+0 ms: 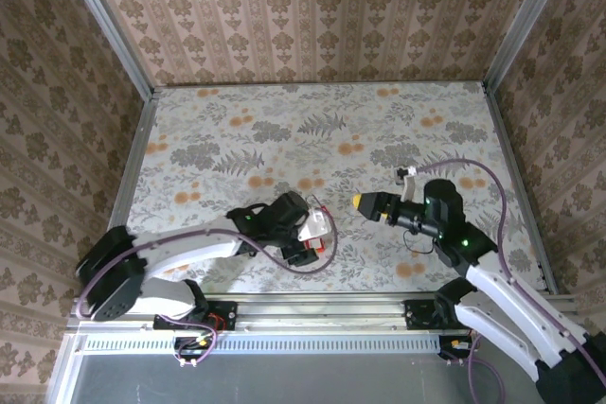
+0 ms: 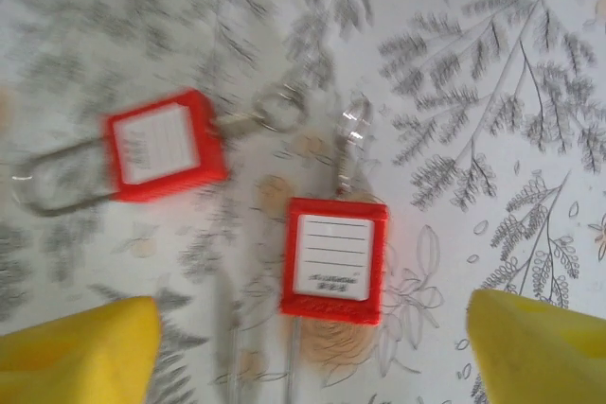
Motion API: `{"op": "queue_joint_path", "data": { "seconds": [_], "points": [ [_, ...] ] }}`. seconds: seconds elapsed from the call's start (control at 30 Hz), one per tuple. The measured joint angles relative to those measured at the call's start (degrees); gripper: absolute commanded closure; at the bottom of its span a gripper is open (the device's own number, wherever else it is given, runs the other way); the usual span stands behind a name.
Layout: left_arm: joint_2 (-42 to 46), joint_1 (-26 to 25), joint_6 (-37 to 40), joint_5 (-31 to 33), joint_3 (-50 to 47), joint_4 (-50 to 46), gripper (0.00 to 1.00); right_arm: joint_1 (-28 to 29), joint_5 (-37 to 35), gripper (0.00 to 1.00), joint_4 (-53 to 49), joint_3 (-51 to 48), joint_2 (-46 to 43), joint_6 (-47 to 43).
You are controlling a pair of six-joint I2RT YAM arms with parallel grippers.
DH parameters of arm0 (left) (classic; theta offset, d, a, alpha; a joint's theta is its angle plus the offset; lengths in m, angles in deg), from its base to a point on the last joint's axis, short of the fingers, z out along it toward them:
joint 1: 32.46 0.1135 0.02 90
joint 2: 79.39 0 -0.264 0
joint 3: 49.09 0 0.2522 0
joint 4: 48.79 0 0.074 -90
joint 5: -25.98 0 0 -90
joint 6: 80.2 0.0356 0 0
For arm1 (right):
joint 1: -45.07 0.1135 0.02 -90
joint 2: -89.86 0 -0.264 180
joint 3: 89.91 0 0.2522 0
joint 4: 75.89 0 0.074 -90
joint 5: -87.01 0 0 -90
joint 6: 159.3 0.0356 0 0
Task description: Unlock with the key
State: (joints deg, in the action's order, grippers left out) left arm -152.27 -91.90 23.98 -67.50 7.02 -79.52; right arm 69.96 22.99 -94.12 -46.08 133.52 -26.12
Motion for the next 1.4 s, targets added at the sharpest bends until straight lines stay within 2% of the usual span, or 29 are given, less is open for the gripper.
{"op": "queue_joint_path", "data": {
  "seconds": [0.07, 0.2, 0.3, 0.4, 0.53, 0.73, 1.03, 1.2, 1.3, 1.4],
  "points": [
    [6.49, 3.56, -2.62, 0.33, 0.04, -0.63, 0.05, -0.07, -0.24, 0.23, -3.48, 4.37, 6.27, -0.92],
    [19.65, 14.93, -13.6, 0.79, 0.07, -0.81, 0.0, 0.31, -0.94, 0.22, -8.22, 10.95, 19.02, -2.75],
    [25.81, 21.53, -23.02, 0.72, 0.07, -2.58, 0.0, 3.63, -3.93, 0.22, -13.18, 16.17, 27.58, -5.75],
    [28.87, 25.07, -30.47, 0.24, -0.11, -5.64, 0.0, 9.16, -7.56, 0.27, -17.81, 23.63, 36.44, -10.19],
    [31.54, 26.34, -36.7, 0.2, -1.66, -8.85, 0.0, 13.79, -11.08, 0.28, -20.22, 30.18, 46.34, -15.19],
    [31.91, 28.04, -40.83, -0.63, -2.32, -11.06, 0.0, 15.52, -15.65, 0.28, -24.44, 34.88, 56.48, -21.55],
    [29.29, 28.44, -41.99, -1.79, -2.32, -10.86, 0.0, 16.65, -20.7, 0.3, -28.33, 41.46, 63.47, -27.26],
    [28.44, 28.48, -43.08, -2.58, -2.32, -10.27, 0.0, 17.31, -21.77, 0.33, -29.18, 41.9, 64.94, -28.87],
    [27.74, 28.79, -43.67, -2.95, -2.32, -9.44, 0.0, 17.4, -22.49, 0.38, -29.24, 41.92, 65.88, -29.86],
    [26.71, 28.79, -44.37, -3.3, -2.34, -8.44, 0.0, 17.4, -23.47, 0.48, -29.81, 42.42, 66.73, -30.82]
  ]
}}
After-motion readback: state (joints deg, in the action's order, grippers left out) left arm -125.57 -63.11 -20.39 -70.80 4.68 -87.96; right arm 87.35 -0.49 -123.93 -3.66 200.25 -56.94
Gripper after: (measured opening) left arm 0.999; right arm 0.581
